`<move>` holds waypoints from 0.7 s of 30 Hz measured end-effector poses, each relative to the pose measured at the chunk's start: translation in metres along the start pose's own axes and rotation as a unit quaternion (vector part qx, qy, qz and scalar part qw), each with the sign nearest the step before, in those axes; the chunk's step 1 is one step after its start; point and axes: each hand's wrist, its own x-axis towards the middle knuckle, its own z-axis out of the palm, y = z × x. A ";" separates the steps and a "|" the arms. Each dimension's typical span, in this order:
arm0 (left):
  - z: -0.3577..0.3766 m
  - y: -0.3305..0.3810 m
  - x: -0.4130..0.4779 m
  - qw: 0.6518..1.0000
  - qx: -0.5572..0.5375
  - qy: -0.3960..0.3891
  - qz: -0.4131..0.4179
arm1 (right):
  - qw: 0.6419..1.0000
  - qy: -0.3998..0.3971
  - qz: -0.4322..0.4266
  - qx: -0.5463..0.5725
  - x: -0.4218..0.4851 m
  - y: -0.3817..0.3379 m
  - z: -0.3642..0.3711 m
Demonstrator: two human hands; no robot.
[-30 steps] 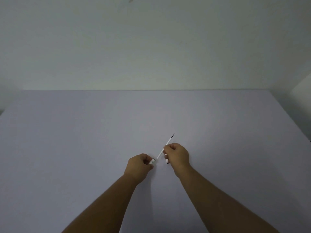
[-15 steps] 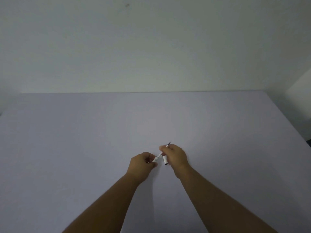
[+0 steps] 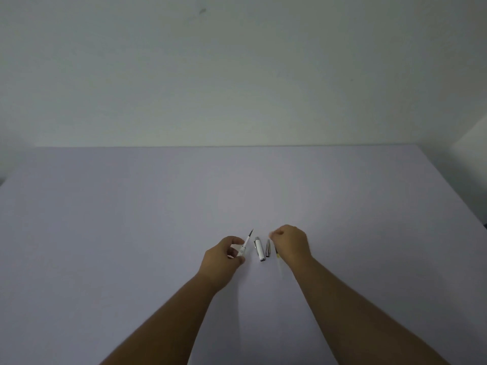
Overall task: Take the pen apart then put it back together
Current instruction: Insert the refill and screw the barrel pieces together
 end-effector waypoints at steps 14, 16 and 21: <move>-0.005 -0.005 -0.006 1.000 0.005 -0.010 0.007 | 0.996 0.020 -0.017 -0.082 -0.005 0.002 0.022; -0.005 -0.004 -0.006 1.000 0.009 -0.011 0.009 | 0.997 0.020 -0.012 0.071 -0.006 -0.006 0.017; -0.003 0.000 -0.006 1.000 0.012 -0.016 0.007 | 0.955 -0.004 0.012 0.297 -0.013 -0.022 0.008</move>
